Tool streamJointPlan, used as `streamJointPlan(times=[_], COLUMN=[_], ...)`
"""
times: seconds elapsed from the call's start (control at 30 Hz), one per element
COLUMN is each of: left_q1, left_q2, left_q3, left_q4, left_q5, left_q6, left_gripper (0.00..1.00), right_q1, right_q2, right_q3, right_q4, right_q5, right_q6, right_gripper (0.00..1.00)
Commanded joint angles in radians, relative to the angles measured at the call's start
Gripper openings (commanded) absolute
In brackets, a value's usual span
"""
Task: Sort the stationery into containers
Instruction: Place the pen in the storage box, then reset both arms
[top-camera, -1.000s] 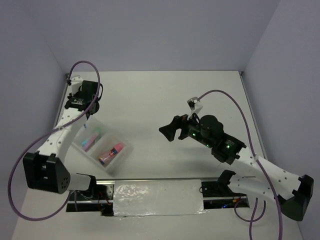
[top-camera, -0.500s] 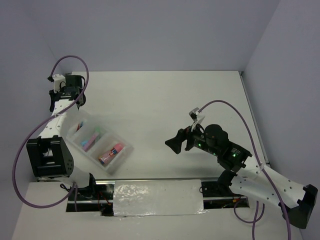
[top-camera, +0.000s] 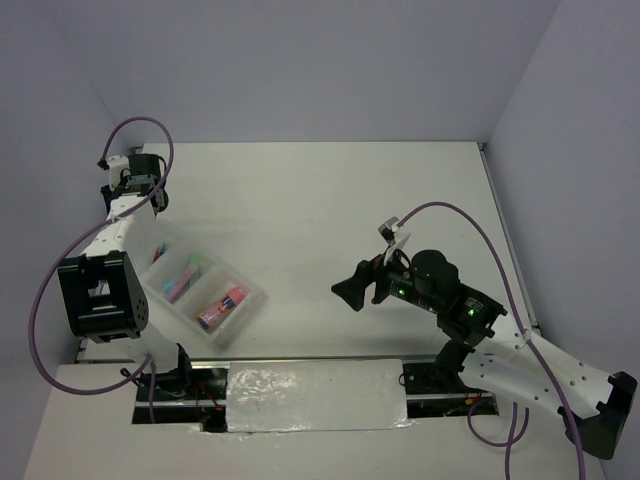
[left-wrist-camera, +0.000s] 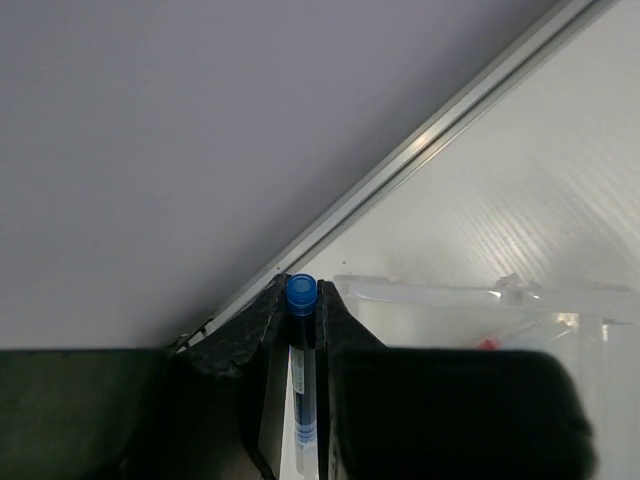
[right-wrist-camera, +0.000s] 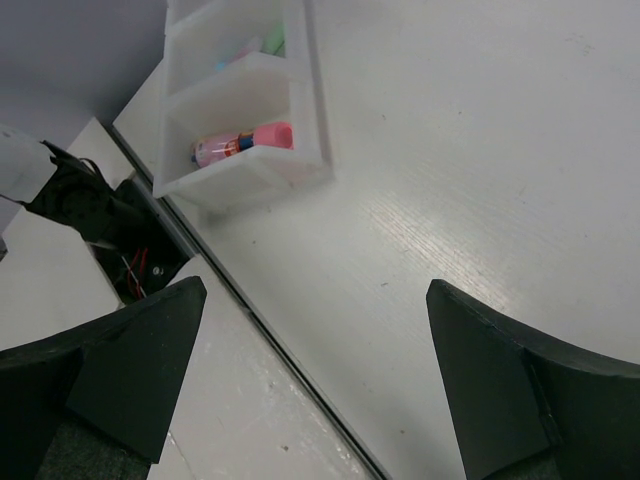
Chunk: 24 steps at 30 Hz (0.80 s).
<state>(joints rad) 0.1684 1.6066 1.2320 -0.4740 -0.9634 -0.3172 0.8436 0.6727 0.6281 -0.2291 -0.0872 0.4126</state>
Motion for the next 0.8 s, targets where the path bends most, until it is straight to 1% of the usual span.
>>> streamJointPlan(times=[0.0, 0.1, 0.17, 0.2, 0.23, 0.27, 0.37, 0.4, 0.43, 0.5, 0.57, 0.6, 0.67, 0.7, 0.77], left_q1=[0.013, 0.017, 0.017, 0.017, 0.017, 0.017, 0.014, 0.014, 0.013, 0.006, -0.019, -0.036, -0.085, -0.101, -0.139], left_q2=[-0.014, -0.011, 0.006, 0.006, 0.019, 0.032, 0.033, 0.023, 0.015, -0.014, -0.043, -0.086, -0.141, -0.198, -0.261], left_q3=[-0.011, -0.017, -0.020, -0.020, -0.020, -0.014, -0.011, -0.014, -0.019, -0.025, -0.022, -0.025, -0.043, -0.046, -0.043], left_q4=[0.061, 0.075, 0.080, 0.080, 0.072, 0.064, 0.043, 0.041, 0.041, 0.041, 0.032, 0.043, 0.069, 0.074, 0.046], left_q5=[0.067, 0.089, 0.104, 0.104, 0.104, 0.104, 0.100, 0.089, 0.084, 0.089, 0.100, 0.115, 0.188, 0.242, 0.299], left_q6=[-0.002, -0.002, 0.000, 0.000, -0.005, -0.008, -0.020, -0.025, -0.026, -0.028, -0.028, 0.004, 0.049, 0.062, 0.058], left_gripper=[0.23, 0.24, 0.29, 0.29, 0.37, 0.47, 0.63, 0.73, 0.76, 0.81, 0.84, 0.87, 0.89, 0.91, 0.93], right_q1=[-0.001, 0.000, -0.003, 0.000, 0.000, 0.000, -0.001, 0.000, 0.000, -0.001, -0.001, -0.001, 0.000, -0.001, -0.001], right_q2=[-0.015, -0.028, -0.039, -0.045, -0.048, -0.058, -0.067, -0.068, -0.070, -0.070, -0.068, -0.068, -0.065, -0.065, -0.073], right_q3=[0.035, 0.035, 0.035, 0.033, 0.035, 0.036, 0.047, 0.050, 0.053, 0.062, 0.070, 0.071, 0.081, 0.085, 0.102], right_q4=[-0.001, -0.004, -0.018, -0.018, -0.027, -0.030, -0.053, -0.059, -0.064, -0.070, -0.075, -0.076, -0.087, -0.095, -0.108], right_q5=[-0.011, -0.016, -0.010, -0.009, -0.005, 0.000, 0.015, 0.018, 0.021, 0.023, 0.035, 0.040, 0.052, 0.052, 0.053], right_q6=[0.011, 0.020, 0.025, 0.025, 0.023, 0.020, 0.012, 0.006, 0.005, -0.003, -0.008, -0.012, -0.015, -0.015, -0.015], right_gripper=[1.00, 1.00, 1.00, 1.00, 1.00, 1.00, 1.00, 1.00, 1.00, 1.00, 1.00, 1.00, 1.00, 1.00, 1.00])
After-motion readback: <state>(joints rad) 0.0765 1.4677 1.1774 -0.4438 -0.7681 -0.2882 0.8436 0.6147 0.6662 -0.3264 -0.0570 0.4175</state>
